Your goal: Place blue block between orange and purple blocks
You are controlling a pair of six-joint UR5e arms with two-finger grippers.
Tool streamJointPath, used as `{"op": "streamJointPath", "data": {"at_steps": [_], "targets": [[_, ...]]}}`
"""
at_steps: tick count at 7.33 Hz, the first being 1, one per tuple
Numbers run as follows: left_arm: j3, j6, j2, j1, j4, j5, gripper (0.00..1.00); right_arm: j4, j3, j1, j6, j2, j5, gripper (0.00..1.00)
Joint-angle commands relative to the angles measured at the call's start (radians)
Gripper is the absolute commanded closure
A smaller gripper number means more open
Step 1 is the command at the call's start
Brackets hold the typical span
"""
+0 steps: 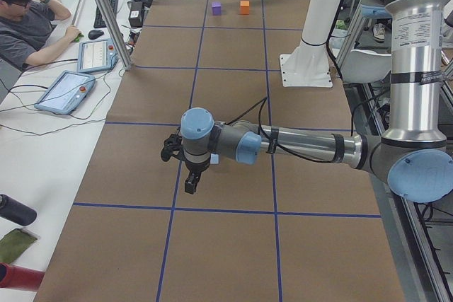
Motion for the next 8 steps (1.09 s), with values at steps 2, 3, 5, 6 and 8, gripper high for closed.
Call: {"op": "streamJointPath", "data": {"at_steps": [2,3,5,6,8], "targets": [[0.027,-0.219,-0.006,0.143,-0.119,-0.005,0.00,0.000,0.000,-0.001,0.000,0.000,0.000,0.00],[0.027,-0.353,-0.006,0.197,-0.147,-0.001,0.00,0.000,0.000,-0.001,0.000,0.000,0.000,0.00],[0.029,-0.709,-0.006,0.317,-0.319,0.015,0.00,0.000,0.000,-0.001,0.000,0.000,0.000,0.00],[0.029,-0.828,-0.006,0.392,-0.375,0.091,0.00,0.000,0.000,-0.001,0.000,0.000,0.000,0.00],[0.030,-0.881,-0.017,0.490,-0.376,0.215,0.00,0.000,0.000,-0.001,0.000,0.000,-0.001,0.00]]}}
